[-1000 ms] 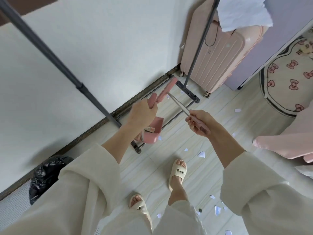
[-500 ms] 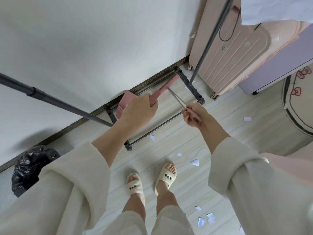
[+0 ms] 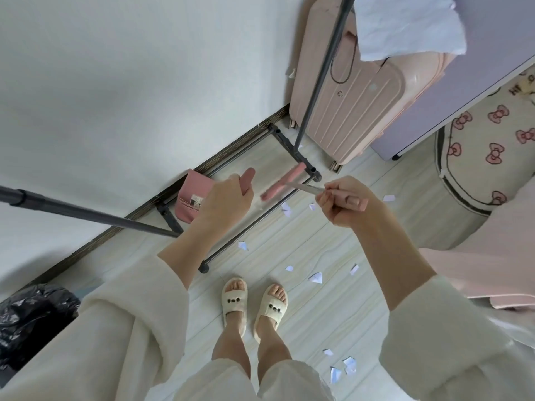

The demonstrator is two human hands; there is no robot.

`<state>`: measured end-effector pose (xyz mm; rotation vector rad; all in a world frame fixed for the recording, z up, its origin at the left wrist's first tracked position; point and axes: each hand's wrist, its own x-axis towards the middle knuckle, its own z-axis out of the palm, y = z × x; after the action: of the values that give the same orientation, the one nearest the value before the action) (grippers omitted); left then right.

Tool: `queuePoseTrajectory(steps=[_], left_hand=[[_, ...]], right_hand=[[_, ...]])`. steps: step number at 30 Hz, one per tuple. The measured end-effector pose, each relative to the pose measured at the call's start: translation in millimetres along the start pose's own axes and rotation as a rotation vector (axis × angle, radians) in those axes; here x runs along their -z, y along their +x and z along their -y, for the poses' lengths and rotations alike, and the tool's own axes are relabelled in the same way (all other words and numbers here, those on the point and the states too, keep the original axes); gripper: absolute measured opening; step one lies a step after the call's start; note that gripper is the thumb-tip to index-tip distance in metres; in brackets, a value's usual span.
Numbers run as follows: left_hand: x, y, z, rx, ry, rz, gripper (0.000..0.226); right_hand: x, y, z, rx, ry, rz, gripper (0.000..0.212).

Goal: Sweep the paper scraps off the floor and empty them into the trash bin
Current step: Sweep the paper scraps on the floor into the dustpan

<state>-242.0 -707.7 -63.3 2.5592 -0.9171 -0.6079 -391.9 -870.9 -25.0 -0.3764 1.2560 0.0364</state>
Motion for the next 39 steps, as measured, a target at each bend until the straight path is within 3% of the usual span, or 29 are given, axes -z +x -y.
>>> queuePoseTrajectory(steps=[8,13,28,39], left_hand=[[-5.2,1.7,-3.0,0.031,-0.015,0.015,0.024],[-5.7,-4.0,-16.4,0.063,-0.029,0.054,0.025],[9.1,-2.2,-42.8,-0.054,-0.077,0.131,0.023],[0.3,0.6,-38.7,-0.244,0.048,0.149,0.025]], right_hand=[[11.9,29.1,-17.0,-0.033,-0.057,0.016,0.022],[22.4,13.9,-17.7,-0.064,0.134,-0.063,0.021],[61.3,-43.5,-32.1,-0.021,-0.243,-0.275,0.012],[60.3,-20.5,-73.6,-0.072,-0.096,-0.125,0.012]])
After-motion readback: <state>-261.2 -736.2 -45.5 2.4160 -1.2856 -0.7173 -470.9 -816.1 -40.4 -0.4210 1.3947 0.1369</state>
